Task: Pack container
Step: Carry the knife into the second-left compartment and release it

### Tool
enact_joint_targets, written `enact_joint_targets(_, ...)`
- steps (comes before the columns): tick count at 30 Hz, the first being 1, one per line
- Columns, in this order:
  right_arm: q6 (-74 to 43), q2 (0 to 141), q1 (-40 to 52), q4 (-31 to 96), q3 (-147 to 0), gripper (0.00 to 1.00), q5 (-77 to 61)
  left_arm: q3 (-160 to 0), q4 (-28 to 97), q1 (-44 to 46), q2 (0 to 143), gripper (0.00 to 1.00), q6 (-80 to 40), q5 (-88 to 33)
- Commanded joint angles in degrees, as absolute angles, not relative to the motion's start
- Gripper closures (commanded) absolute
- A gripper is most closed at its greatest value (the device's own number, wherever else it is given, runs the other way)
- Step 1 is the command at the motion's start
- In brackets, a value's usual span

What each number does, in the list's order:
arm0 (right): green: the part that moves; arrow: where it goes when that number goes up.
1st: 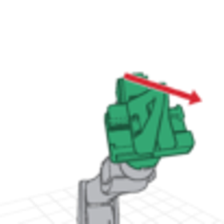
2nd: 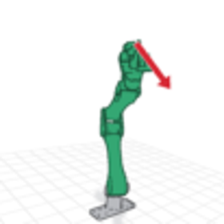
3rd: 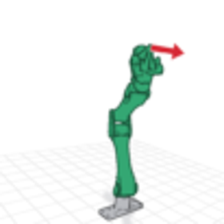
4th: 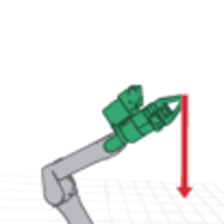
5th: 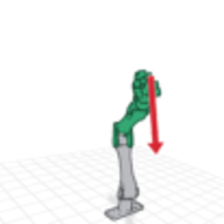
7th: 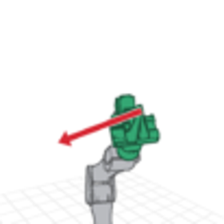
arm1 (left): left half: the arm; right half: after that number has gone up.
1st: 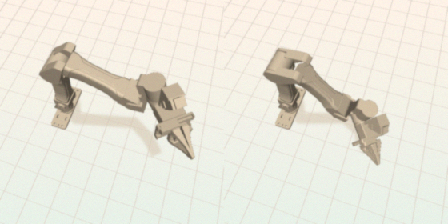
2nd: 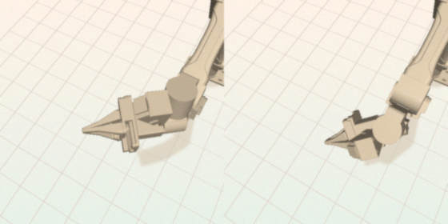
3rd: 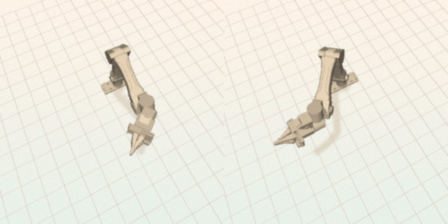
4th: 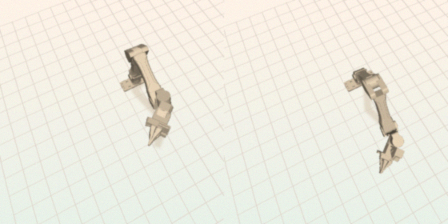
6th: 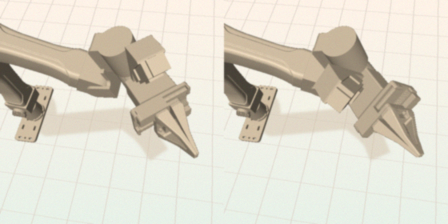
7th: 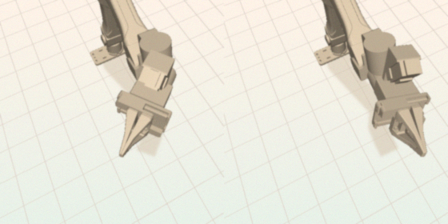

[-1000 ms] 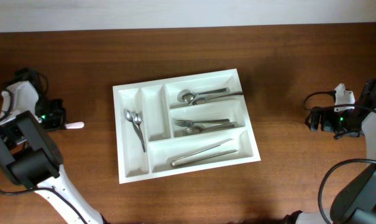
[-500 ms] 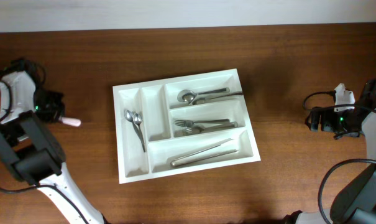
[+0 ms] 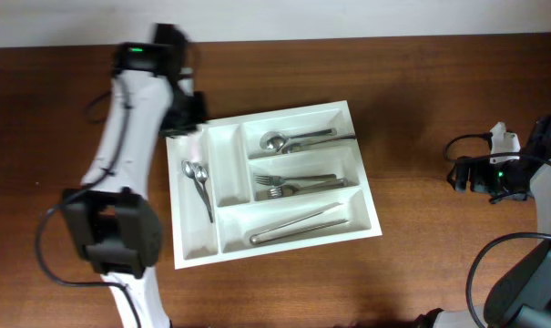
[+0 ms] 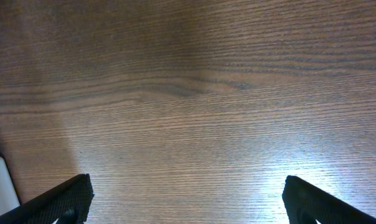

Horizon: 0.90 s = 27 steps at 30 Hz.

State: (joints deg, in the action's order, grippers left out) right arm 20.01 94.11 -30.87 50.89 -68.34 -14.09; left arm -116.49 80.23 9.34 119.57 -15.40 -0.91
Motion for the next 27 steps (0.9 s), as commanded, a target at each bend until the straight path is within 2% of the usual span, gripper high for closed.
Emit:
enact_joint_targets(1, 20.58, 94.06, -31.2, 50.92, -68.2, 0.01, -14.79, -117.05, 80.51, 15.03, 118.83, 0.98, -11.03, 0.16)
enact_joint_targets(7, 20.58, 94.06, -31.2, 50.89, -68.2, 0.01, -14.79, -117.05, 80.64, 20.23, 119.9, 0.95, -19.11, 1.78)
enact_joint_targets(19, 20.58, 94.06, -31.2, 50.92, -68.2, 0.01, -14.79, -117.03, 85.14, 20.36, 125.69, 0.95, -36.67, 1.02)
enact_joint_targets(23, 20.58, 94.06, -31.2, 50.92, -68.2, 0.01, -14.79, -117.03, 85.08, 20.36, 126.54, 0.94, -36.88, 0.64)
enact_joint_targets(27, 20.58, 94.06, -31.2, 50.92, -68.2, 0.01, -14.79, -117.03, 85.1, 20.36, 126.54, 0.87, -36.86, 0.69)
